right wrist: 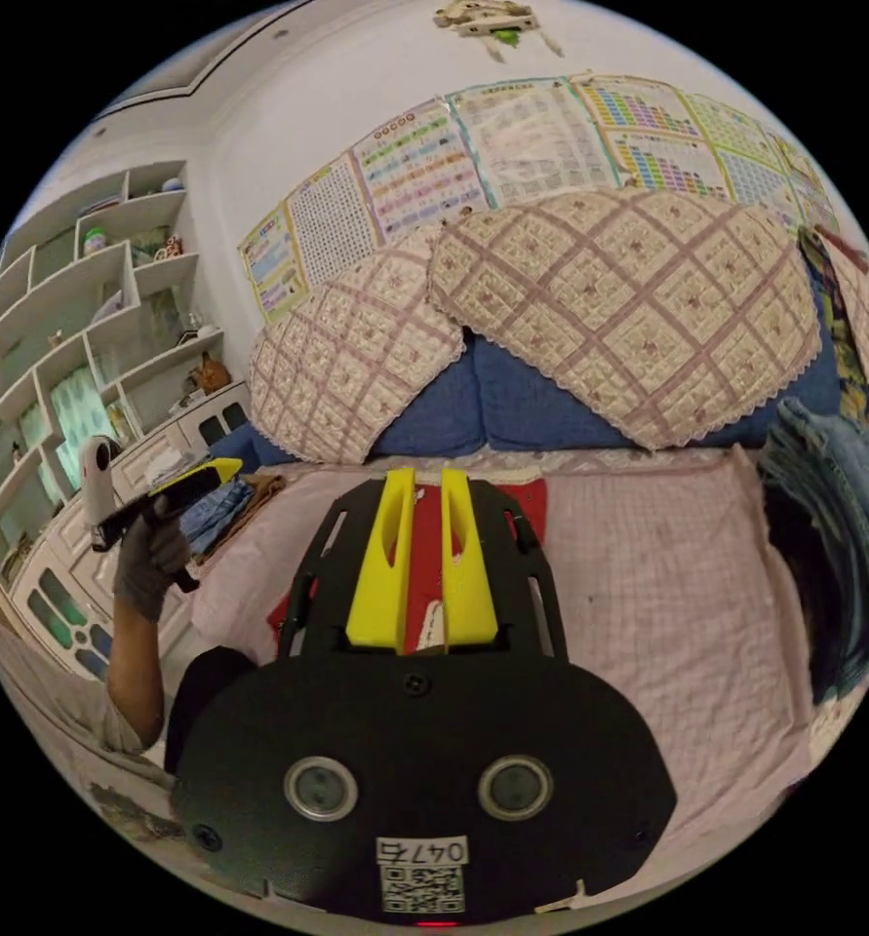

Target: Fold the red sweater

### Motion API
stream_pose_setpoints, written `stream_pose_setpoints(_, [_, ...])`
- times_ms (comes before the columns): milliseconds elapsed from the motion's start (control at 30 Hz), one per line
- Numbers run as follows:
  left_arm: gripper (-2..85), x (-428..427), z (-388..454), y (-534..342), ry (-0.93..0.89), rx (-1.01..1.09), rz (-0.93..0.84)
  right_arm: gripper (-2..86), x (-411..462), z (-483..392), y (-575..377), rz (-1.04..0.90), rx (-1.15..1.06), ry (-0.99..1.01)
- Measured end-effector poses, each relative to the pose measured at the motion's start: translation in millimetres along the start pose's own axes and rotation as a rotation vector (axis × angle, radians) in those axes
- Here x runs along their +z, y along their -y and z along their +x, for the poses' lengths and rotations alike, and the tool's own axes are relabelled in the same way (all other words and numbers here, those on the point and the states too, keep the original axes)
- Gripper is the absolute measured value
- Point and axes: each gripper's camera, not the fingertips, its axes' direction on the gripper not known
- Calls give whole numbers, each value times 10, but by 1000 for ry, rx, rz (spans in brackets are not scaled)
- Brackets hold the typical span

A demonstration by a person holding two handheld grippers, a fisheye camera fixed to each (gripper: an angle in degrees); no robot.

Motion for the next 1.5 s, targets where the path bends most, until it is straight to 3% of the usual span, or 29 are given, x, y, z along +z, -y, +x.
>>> stream_pose_setpoints(100, [45,251,423,-323,-40,32,-9,17,162,-42,-242,-105,39,46])
stream_pose_setpoints(267, [65,733,965,-629,-176,114,-133,64,633,-41,-545,-446,-13,-83])
stream_pose_setpoints(400, [89,950,1469,-694,-134,271,-249,58,789,-52,-648,-521,0,12])
stream_pose_setpoints(567, [99,1055,1856,-801,-178,319,-294,45,990,-250,-767,-620,-54,-55])
stream_pose_setpoints(1000, [112,1093,2331,-1015,-139,343,-349,13,973,-584,-1054,-624,-78,-63])
stream_pose_setpoints(1367, [106,930,2424,-1179,-31,309,-309,-4,557,-827,-1274,-328,-64,420])
stream_pose_setpoints(1500, [19,701,2307,-1213,113,288,-241,3,472,-1005,-1342,-269,-129,436])
